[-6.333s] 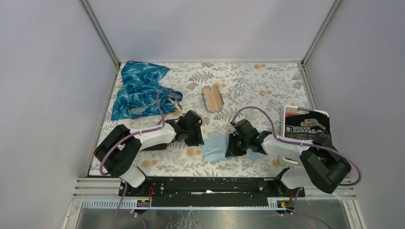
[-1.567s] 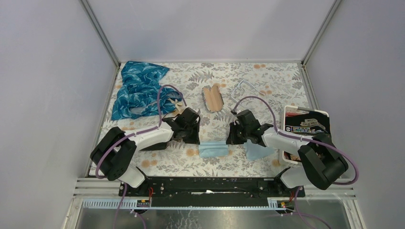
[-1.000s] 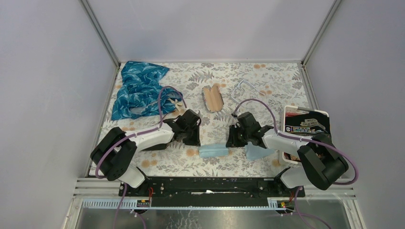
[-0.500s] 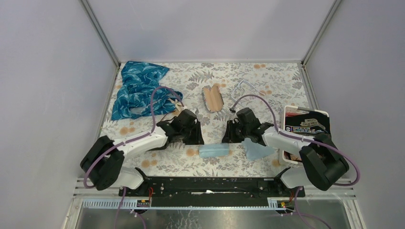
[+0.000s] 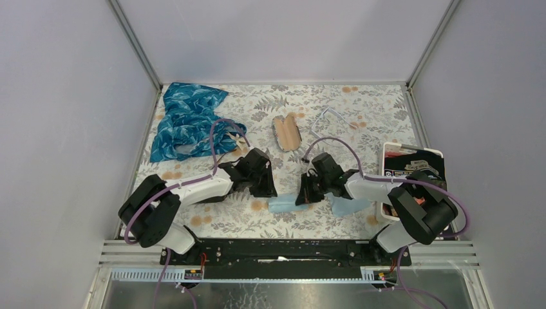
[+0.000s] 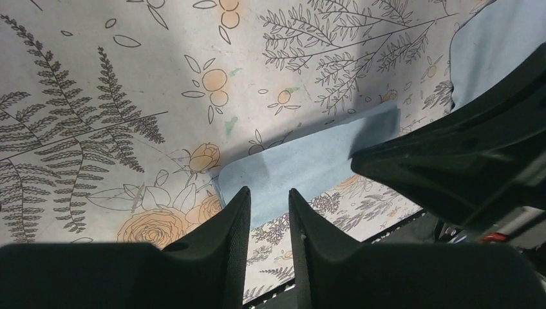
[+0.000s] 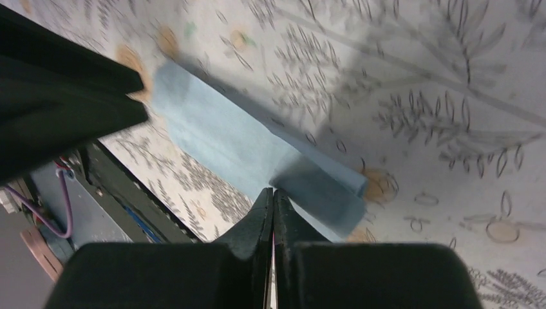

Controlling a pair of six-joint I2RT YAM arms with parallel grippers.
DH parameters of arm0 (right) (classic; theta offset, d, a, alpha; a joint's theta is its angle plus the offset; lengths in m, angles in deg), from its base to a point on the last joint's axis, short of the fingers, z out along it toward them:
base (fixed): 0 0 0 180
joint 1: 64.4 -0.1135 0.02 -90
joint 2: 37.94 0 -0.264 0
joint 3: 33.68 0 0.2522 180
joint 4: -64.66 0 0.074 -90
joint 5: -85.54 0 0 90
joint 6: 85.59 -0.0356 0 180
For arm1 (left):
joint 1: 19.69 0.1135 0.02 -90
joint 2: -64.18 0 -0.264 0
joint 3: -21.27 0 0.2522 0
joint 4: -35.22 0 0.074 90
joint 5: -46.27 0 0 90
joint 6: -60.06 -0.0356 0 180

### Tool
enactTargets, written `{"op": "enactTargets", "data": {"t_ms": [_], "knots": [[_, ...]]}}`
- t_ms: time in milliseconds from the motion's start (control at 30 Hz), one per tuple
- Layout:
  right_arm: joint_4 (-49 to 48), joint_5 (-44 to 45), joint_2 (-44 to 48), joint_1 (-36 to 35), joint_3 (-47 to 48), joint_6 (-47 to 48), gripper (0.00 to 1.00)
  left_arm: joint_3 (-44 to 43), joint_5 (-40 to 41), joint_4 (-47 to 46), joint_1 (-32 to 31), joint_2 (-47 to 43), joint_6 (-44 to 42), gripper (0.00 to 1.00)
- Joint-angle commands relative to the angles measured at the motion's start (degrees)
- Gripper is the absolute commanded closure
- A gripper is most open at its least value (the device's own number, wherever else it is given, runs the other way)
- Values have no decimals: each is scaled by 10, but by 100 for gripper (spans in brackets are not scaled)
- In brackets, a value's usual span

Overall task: Organize the sunglasses
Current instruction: Fold the glasses cleaning cloth at the center of the board.

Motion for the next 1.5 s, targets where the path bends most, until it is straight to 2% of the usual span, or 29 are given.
{"op": "enactTargets", "data": {"t_ms": [0,167,300,433,533,767,1000,1200,1300,1400,1467], "knots": [[11,-28,23,-9,-40,13,100,-4,12,-25,-3,-9,13,67],[60,-22,56,-10,-32,33,100,-12,1,-26,-3,0,12,67],[62,15,87,-9,-13,32,99,-18,1,-26,-3,0,12,67],[58,46,48,-9,27,10,97,-20,2,-26,-3,3,12,67],[50,32,13,-10,50,-10,94,-14,9,-23,-3,4,18,67],[40,-13,-26,-12,22,-11,96,-3,9,-26,-3,12,19,67],[82,-11,18,-18,-16,11,98,-9,-7,-39,-3,35,19,67],[115,34,68,-18,21,30,97,-22,-24,-46,-3,56,15,67],[118,84,58,-16,51,29,93,-26,-31,-47,-3,61,11,67],[104,94,29,-7,73,15,86,-25,-41,-44,-4,66,8,67],[85,85,12,-4,79,5,77,-21,-42,-42,-4,63,7,67]]}}
